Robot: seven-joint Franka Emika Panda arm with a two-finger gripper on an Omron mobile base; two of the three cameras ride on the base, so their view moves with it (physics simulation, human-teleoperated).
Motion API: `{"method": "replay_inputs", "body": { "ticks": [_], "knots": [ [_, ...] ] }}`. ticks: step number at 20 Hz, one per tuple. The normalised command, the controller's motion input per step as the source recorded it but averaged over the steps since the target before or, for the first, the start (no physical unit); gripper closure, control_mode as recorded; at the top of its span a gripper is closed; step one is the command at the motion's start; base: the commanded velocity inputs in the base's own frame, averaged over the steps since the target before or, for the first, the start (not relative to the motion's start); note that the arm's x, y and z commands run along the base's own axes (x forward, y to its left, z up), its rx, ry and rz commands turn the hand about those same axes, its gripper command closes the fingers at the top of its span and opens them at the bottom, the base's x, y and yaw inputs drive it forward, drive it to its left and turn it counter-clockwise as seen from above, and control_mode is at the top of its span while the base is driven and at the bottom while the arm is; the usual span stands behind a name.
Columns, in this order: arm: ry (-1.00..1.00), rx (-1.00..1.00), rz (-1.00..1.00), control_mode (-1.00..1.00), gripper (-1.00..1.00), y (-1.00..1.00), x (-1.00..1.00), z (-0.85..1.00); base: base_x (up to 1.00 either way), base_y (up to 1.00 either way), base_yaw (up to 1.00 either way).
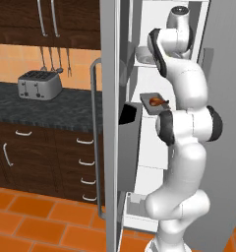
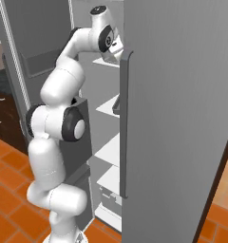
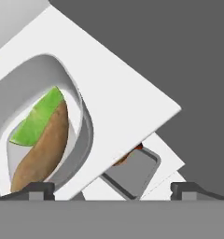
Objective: Take the meat container that has the chicken drumstick and place it on the second highest rack of the freezer. Then take the vegetable container that has the lemon wedge and sweet potato and place it on the highest rack of the freezer.
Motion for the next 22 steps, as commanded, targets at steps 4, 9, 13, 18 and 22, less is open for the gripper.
{"method": "replay_inputs", "body": {
  "ticks": [4, 9, 13, 18, 22],
  "knots": [
    [-0.23, -0.15, 0.00, -1.00, -1.00, 0.00, -0.32, -0.52, 0.00, 0.00, 0.00],
    [-0.17, -0.08, 0.02, -1.00, -1.00, 0.00, -0.47, 0.37, 0.00, 0.00, 0.00],
    [-0.07, 0.00, 0.07, -1.00, -1.00, 0.00, -0.88, 0.80, 0.00, 0.00, 0.00],
    [0.00, -0.01, 0.14, -1.00, -1.00, 0.00, -0.94, 0.60, 0.00, 0.00, 0.00],
    [0.00, -0.11, 0.20, -1.00, -1.00, 0.00, -1.00, -0.17, 0.00, 0.00, 0.00]
  ]
}}
